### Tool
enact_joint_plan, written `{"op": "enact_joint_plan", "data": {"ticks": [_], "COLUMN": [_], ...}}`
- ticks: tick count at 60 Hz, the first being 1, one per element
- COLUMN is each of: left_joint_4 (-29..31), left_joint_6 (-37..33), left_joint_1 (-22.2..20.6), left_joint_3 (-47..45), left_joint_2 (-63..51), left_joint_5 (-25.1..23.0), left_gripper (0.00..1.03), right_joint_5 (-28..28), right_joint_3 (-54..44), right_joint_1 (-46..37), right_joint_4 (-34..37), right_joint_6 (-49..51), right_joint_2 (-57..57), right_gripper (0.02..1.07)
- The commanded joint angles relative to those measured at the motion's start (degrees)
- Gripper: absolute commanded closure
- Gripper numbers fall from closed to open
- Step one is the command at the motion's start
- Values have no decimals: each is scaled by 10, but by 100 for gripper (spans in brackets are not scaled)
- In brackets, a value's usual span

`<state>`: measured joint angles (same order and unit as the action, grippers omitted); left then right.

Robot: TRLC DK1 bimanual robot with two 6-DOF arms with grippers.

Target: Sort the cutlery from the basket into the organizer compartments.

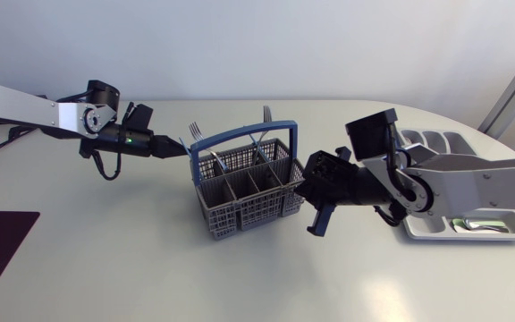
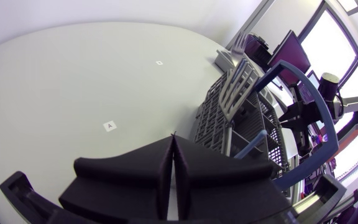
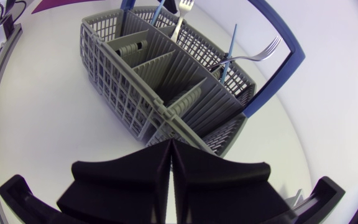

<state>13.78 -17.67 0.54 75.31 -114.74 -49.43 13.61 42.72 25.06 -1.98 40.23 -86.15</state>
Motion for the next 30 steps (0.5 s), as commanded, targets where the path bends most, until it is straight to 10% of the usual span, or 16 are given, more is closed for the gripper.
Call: {"op": "enact_joint_plan", "data": {"ticks": [1, 30], "left_joint_4": [-2, 90], "left_joint_6": [20, -87], "left_joint_1": [-17, -24], "left_joint_3": [13, -78], "left_joint_2": [-22, 36], "left_joint_5": [-4, -27], "left_gripper": [100, 100], "right_joint_5": [-7, -25], "right_joint_3": [10, 40], "right_joint_1": [7, -16], "right_joint_4": [-7, -46], "right_joint_6": [-18, -48], "right_joint_2": [-10, -52], "right_gripper": [101, 101]}}
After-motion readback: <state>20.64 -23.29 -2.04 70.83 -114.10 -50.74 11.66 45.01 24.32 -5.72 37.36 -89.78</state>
